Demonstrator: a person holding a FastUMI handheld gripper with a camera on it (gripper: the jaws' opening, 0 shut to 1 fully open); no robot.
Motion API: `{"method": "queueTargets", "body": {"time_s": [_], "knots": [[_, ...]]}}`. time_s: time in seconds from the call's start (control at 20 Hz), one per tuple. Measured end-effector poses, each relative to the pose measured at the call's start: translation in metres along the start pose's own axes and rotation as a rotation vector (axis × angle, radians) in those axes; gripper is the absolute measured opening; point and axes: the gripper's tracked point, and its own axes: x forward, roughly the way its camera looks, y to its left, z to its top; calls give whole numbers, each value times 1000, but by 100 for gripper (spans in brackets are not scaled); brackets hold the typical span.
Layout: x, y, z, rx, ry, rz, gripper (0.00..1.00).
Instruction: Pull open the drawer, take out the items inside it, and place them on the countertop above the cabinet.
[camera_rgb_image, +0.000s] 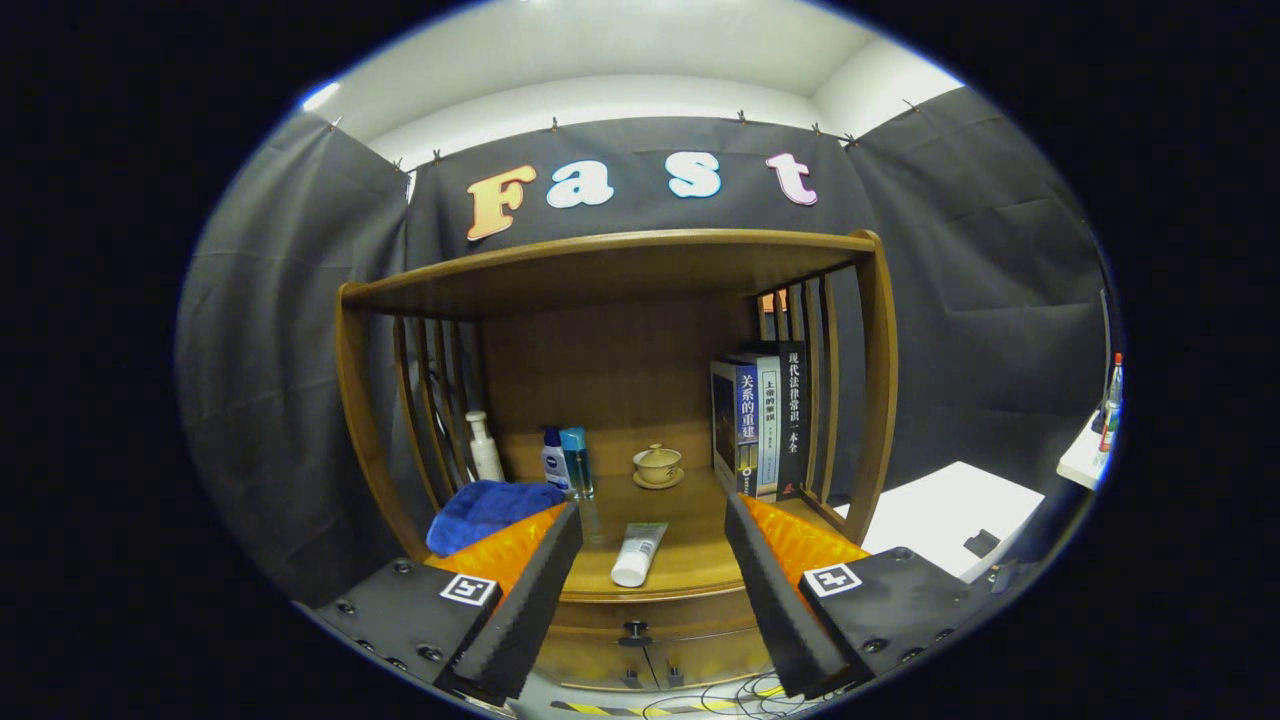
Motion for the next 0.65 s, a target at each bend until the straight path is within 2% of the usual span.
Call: {"method": "queueTargets", "body": {"time_s": [0.65], "knots": [[-24, -5, 35, -61, -66, -31, 96]]}}
